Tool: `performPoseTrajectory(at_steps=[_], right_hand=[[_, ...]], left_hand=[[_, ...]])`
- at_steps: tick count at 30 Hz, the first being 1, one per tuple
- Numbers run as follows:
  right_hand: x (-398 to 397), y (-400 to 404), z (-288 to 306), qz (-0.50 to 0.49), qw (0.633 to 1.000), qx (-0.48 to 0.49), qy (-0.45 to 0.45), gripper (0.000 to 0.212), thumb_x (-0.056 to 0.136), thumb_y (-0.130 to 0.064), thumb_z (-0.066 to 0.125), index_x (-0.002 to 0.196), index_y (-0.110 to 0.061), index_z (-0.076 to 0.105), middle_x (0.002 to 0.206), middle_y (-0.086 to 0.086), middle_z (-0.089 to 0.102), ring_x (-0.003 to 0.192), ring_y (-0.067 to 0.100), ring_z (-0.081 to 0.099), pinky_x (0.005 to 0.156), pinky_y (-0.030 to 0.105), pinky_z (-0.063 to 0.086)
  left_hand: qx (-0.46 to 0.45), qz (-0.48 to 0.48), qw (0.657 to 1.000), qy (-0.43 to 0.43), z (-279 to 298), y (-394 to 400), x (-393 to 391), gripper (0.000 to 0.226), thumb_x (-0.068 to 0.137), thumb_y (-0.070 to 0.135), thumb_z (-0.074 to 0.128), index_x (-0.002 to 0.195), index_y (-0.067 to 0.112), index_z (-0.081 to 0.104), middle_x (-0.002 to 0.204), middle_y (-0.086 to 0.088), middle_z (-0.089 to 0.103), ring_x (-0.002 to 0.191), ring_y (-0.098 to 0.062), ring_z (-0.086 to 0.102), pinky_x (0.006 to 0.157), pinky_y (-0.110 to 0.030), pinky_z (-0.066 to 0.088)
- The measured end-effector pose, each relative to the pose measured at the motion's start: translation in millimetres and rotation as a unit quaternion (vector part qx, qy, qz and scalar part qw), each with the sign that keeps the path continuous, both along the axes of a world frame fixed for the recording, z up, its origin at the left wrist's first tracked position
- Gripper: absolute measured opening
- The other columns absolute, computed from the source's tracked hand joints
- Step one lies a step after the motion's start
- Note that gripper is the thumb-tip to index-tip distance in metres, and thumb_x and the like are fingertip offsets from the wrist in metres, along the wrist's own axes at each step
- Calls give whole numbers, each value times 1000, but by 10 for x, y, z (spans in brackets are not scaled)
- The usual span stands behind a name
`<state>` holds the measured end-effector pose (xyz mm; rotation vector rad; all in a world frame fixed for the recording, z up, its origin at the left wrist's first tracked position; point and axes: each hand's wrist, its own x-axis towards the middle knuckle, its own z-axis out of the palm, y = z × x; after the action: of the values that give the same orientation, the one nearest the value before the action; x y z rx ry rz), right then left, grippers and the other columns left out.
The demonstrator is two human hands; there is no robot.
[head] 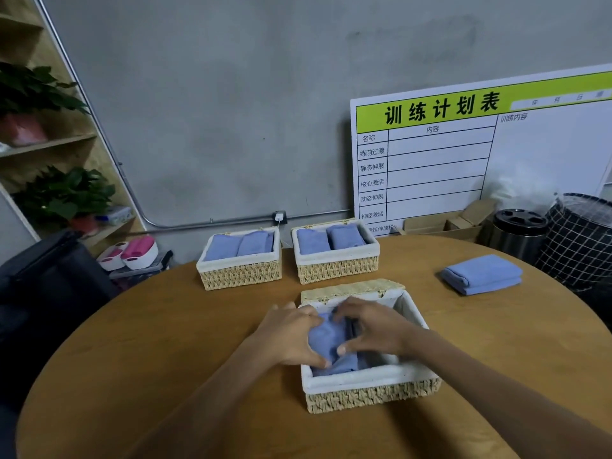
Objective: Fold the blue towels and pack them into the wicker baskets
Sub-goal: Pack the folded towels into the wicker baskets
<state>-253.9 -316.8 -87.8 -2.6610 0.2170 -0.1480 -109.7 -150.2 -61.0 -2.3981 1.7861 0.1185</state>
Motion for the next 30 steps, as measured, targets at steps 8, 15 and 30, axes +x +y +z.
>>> performPoseTrajectory(at_steps=[8,15,30], right_hand=[[33,-147,-151,47,996,16,78,79,79,-54,74,147,-23,46,153,-13,34,138,8,35,116,32,31],[89,-159,-234,56,995,0,81,90,74,-58,77,148,-21,42,150,-14,33,136,10,37,115,31,33],[61,-134,-168,59,995,-4,82,90,73,-58,77,147,-24,41,149,-15,38,132,10,41,110,33,38]], left_hand=[[109,53,985,123,19,-148,50,111,69,78,68,157,25,28,148,18,27,128,-15,45,100,-36,45],[123,54,984,114,24,-187,-16,112,68,68,78,157,23,27,144,14,29,119,-19,51,95,-37,49],[160,44,985,49,86,-282,-97,103,69,63,79,151,22,33,143,8,35,112,-22,55,87,-36,50]])
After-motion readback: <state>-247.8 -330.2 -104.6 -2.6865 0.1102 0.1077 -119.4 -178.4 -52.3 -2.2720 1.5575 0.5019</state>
